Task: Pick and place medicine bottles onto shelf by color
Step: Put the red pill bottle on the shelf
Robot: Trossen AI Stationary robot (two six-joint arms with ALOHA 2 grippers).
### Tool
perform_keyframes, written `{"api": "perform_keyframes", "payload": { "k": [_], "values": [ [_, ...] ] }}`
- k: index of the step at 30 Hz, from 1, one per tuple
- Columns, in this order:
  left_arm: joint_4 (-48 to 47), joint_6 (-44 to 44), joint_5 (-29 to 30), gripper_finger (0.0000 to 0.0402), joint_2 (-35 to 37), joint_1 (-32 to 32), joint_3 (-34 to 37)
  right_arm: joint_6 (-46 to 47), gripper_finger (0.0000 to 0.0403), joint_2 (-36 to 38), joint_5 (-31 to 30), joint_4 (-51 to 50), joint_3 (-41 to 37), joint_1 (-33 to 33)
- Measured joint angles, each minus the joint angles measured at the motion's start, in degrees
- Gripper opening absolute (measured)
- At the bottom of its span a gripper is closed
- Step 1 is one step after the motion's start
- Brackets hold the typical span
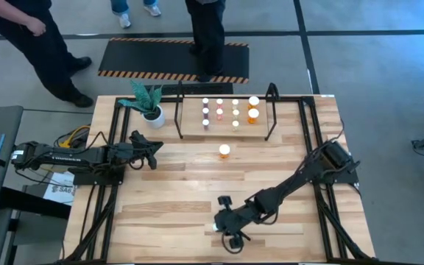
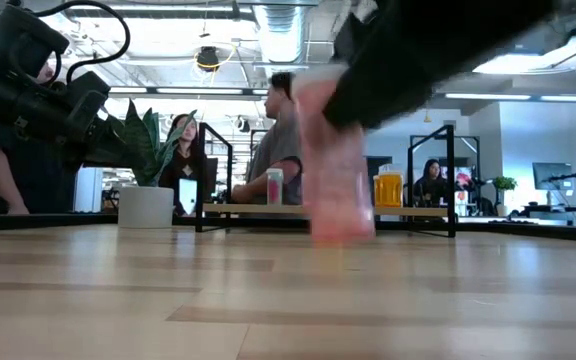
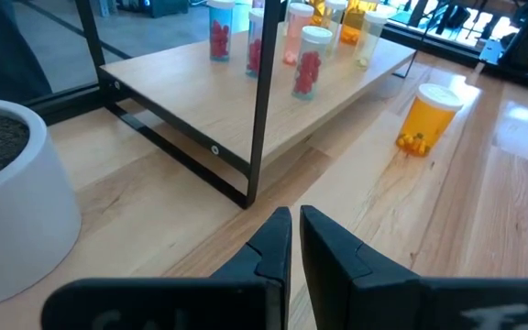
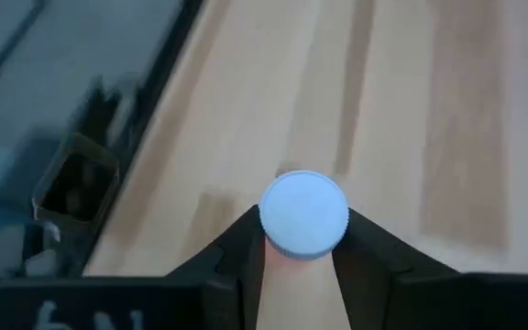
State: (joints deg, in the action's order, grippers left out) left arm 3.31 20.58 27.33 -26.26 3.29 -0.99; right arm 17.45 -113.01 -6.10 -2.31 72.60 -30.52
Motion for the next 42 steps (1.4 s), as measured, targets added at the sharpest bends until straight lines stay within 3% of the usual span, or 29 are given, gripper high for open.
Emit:
{"api": "perform_keyframes", "payload": {
  "k": [10,20,29,42],
  "values": [
    [0.0,0.0,-0.2,0.0013,0.0,0.0,0.0,-3.3,0.0114,7.8,-8.6,-9.1,0.0,5.9],
    [0.0,0.0,-0.2,0.0013,0.0,0.0,0.0,-4.0,0.0113,14.7,-9.0,-17.4,0.0,16.6],
    [0.0,0.0,-0.2,0.0013,0.0,0.0,0.0,-0.1,0.0113,14.4,-9.0,-20.8,0.0,22.1],
    [0.0,0.0,-0.2,0.0013,0.0,0.0,0.0,2.7,0.0113,14.4,-10.7,-18.9,0.0,35.4]
  ]
}}
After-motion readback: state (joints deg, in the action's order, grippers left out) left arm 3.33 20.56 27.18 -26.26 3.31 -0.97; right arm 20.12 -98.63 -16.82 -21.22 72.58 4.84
